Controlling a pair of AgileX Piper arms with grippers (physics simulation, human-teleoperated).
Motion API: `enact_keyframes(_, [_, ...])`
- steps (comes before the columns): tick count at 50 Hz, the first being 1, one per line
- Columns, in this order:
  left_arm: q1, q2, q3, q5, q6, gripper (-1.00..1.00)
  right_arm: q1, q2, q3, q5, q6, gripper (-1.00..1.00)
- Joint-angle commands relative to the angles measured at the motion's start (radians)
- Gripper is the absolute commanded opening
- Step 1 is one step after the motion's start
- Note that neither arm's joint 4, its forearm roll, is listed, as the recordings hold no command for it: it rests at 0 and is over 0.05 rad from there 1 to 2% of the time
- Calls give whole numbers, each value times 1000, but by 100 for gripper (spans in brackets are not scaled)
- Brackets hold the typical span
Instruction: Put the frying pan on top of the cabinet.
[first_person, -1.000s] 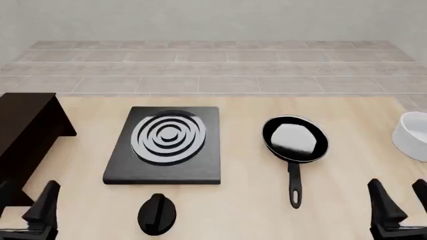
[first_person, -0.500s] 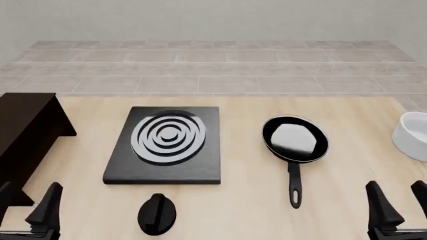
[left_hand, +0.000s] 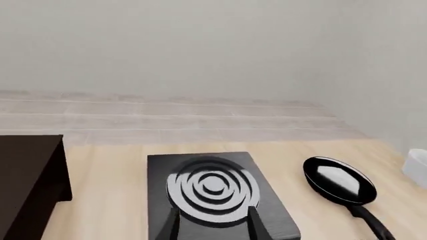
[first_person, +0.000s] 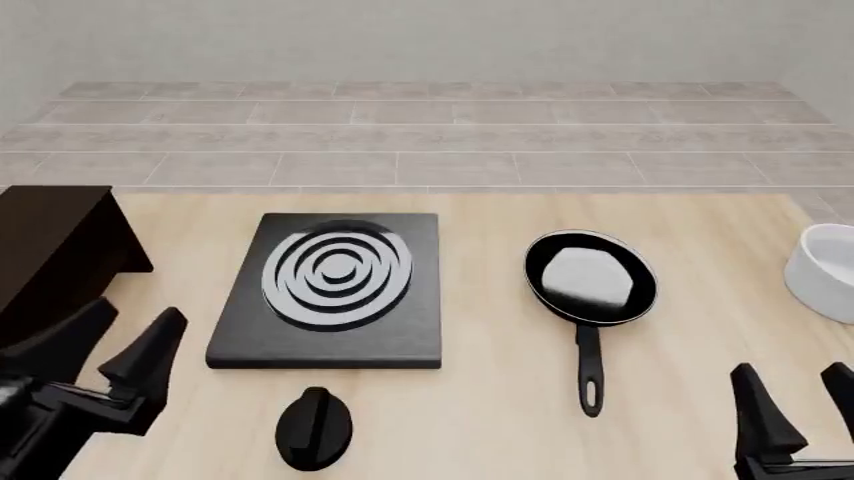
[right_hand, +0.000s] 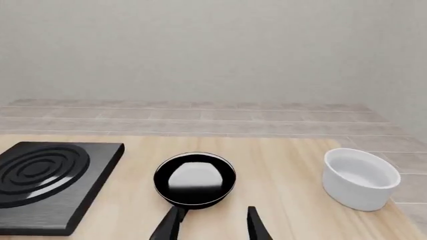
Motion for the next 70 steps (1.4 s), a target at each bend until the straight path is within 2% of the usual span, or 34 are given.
enact_keyframes(1, [-194, 241, -157, -101, -110, 100, -1, -3, 2, 0, 0, 100])
enact_keyframes(5, [-238, 325, -256, -83, -143, 100, -2, 1, 2, -2, 3, 100])
enact_keyframes(6, [-259, 346, -272, -80, -163, 100, -2, 2, 2, -3, 3, 100])
enact_keyframes(7, [-255, 365, -286, -86, -223, 100, -1, 5, 2, -5, 3, 100])
enact_keyframes(8, [-254, 375, -298, -85, -239, 100, 0, 7, 2, -7, 4, 100])
enact_keyframes(10, [-321, 423, -347, -76, -245, 100, -1, 12, 2, -11, 4, 100])
enact_keyframes(14, [-392, 505, -378, -108, -303, 100, -1, 13, 1, -12, 2, 100])
enact_keyframes(16, [-429, 583, -394, -149, -369, 100, -3, 7, 1, -7, -1, 100])
enact_keyframes(22, [-442, 689, -400, -258, -505, 100, -4, 15, 1, -14, 1, 100])
enact_keyframes(23, [-472, 710, -416, -253, -511, 100, -4, 19, 1, -17, 1, 100])
enact_keyframes(30, [-541, 802, -448, -312, -595, 100, -5, 32, 2, -29, 2, 100])
enact_keyframes(34, [-554, 842, -465, -322, -623, 100, -5, 35, 2, -33, 0, 100])
enact_keyframes(39, [-585, 957, -530, -319, -710, 100, -8, 36, 2, -33, 1, 100])
enact_keyframes(48, [-632, 1040, -596, -305, -751, 100, -10, 39, 2, -37, 0, 100])
enact_keyframes(70, [-686, 1271, -710, -315, -780, 100, -11, 24, 0, -24, 1, 100])
